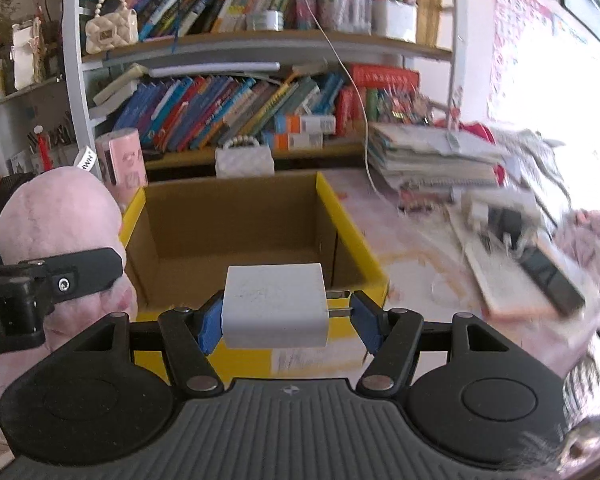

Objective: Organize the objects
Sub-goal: 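Open the right tool to drop the charger into the box while the left tool releases the pig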

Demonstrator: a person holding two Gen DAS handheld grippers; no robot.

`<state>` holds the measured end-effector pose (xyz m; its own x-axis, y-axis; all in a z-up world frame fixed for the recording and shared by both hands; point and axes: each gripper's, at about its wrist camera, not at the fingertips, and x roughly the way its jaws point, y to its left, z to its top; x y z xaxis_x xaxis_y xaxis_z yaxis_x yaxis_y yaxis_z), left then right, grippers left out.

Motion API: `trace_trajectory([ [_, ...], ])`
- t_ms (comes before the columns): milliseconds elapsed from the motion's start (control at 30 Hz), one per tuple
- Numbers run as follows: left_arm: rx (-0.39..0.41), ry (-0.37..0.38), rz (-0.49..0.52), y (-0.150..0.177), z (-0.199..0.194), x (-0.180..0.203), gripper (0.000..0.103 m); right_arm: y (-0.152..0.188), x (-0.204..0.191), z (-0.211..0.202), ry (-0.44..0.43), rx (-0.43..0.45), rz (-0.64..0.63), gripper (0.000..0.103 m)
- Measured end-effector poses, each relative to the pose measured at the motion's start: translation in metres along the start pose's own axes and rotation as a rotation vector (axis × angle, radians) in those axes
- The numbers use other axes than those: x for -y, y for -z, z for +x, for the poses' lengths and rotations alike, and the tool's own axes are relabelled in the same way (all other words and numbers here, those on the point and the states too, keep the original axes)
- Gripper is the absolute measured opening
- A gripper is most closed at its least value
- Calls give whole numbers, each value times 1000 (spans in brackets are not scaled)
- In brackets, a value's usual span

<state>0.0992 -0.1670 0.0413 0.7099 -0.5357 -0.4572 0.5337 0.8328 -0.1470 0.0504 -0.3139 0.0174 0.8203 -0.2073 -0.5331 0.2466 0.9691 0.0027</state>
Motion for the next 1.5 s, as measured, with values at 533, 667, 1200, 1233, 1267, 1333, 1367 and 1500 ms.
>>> trace_trajectory([
  [533, -186, -161, 30, -11, 107, 8, 83, -43, 20, 123, -132, -59, -402, 63],
  [667, -224, -192, 48, -13, 125, 9, 83, -50, 11, 146, -203, -82, -537, 63],
  [1200, -328, -215, 124, -10, 157, 11, 84, -47, -13, 204, -338, -282, -863, 63],
  [1233, -328, -216, 128, -10, 158, 12, 84, -47, -12, 203, -340, -276, -856, 63],
  [1267, -328, -217, 132, -10, 159, 13, 84, -47, -12, 204, -333, -280, -858, 63],
  [1333, -331, -218, 131, -9, 160, 14, 85, -48, -13, 204, -325, -279, -858, 63],
  [1367, -330, -219, 128, -10, 160, 13, 85, -48, -13, 204, -325, -281, -859, 63],
  [1500, -322, -214, 109, -10, 159, 12, 88, -47, -14, 203, -321, -276, -865, 62],
])
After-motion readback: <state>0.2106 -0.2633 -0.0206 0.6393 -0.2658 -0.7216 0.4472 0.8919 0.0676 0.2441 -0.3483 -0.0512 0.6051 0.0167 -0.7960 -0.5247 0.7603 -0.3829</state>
